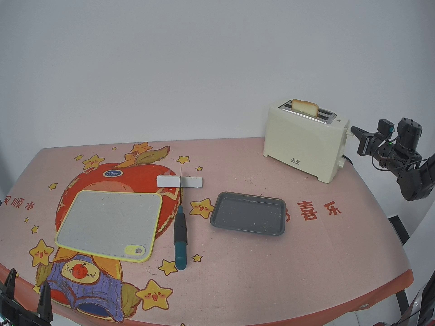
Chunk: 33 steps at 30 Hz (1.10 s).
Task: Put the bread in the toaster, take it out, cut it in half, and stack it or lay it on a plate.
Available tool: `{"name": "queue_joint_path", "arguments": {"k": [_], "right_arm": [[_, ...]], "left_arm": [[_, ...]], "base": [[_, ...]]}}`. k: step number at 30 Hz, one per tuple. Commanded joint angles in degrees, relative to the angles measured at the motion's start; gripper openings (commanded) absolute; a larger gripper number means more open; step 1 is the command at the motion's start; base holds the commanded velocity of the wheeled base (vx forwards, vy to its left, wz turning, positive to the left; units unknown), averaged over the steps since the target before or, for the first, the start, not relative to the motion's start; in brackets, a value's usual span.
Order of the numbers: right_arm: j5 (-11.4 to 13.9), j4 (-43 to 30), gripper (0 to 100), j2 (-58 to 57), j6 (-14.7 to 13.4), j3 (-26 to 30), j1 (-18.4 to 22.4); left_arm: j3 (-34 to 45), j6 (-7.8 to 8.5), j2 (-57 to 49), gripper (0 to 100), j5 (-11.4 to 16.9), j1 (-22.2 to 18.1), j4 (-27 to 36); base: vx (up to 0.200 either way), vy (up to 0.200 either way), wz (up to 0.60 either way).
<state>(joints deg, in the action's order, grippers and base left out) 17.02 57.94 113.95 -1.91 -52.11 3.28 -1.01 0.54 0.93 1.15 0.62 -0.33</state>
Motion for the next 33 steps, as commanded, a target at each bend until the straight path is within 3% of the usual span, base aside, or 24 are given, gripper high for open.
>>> {"name": "queue_joint_path", "arguments": {"k": [1, 33], "right_arm": [[0.0, 0.0, 0, 0.7, 0.2, 0.1, 0.0], [0.0, -0.1, 0, 3.9, 3.0, 1.8, 0.8]], "left_arm": [[1.0, -0.01, -0.9, 100, 0.0, 0.0, 0.0], [1.0, -0.01, -0.9, 100, 0.0, 0.0, 0.0]], "base": [[0.0, 0.0, 0.0], [0.0, 0.0, 0.0]]}}
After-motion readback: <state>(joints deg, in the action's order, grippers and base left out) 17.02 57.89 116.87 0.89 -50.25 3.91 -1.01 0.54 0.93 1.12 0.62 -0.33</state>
